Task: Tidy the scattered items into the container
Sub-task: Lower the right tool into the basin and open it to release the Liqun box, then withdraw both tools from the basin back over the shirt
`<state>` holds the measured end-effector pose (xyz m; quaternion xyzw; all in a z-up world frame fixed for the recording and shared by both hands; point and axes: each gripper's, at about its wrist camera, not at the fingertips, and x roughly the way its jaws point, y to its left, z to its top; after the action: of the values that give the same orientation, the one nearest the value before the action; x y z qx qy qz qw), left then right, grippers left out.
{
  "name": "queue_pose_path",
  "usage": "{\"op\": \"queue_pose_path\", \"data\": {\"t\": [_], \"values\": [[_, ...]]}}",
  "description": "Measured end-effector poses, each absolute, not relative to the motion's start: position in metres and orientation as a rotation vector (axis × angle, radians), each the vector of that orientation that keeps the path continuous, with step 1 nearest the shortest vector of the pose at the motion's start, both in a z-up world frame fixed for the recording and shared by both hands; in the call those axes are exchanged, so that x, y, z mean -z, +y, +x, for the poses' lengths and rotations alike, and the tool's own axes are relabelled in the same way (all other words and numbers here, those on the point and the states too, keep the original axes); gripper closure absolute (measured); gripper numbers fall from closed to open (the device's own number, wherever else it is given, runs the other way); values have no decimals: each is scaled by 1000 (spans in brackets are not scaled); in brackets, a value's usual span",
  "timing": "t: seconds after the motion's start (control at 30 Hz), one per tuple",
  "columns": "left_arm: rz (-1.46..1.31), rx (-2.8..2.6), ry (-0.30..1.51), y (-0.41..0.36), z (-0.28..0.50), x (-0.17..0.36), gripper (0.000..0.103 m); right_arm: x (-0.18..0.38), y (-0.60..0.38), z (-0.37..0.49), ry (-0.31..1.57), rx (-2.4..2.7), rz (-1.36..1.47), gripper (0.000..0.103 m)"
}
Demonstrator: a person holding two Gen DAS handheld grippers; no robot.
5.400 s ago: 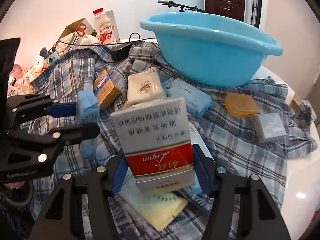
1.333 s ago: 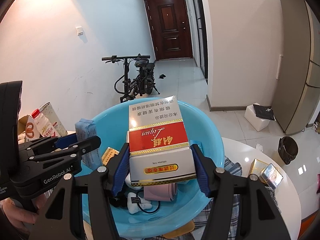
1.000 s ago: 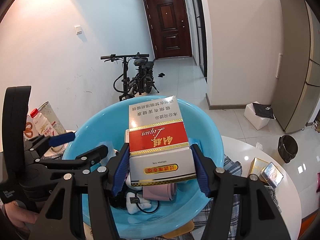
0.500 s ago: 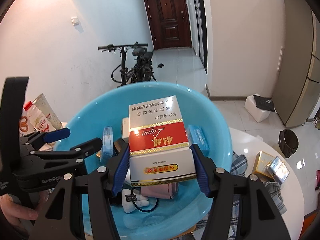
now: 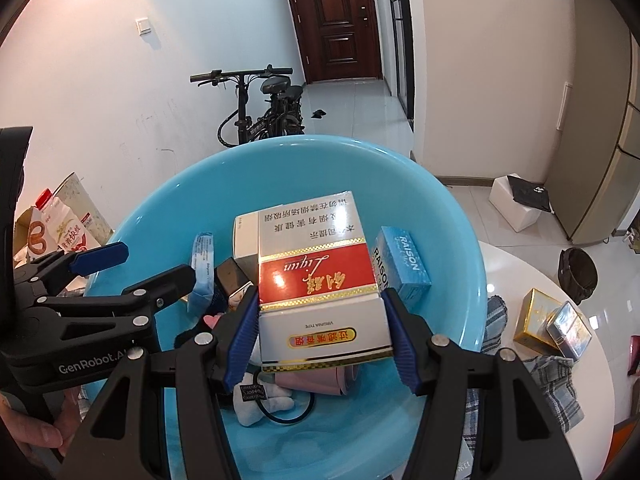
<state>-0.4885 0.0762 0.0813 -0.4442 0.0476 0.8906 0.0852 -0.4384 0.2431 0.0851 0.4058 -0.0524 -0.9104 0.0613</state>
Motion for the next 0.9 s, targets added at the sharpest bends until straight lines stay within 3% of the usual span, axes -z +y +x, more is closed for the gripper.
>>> {"op": "queue_pose_path", "data": {"t": [0.13, 0.3, 0.9], "values": [[-1323, -2666, 144, 74, -488, -82, 14, -86, 245, -439, -178, 2760, 1221, 43], [-1321, -2667, 141, 72, -488, -83, 14, -90, 249, -436, -188, 2766, 1210, 32], [-1303, -2668, 154, 76, -484, -89, 14, -96, 251, -433, -217, 2763, 1188, 31]]}}
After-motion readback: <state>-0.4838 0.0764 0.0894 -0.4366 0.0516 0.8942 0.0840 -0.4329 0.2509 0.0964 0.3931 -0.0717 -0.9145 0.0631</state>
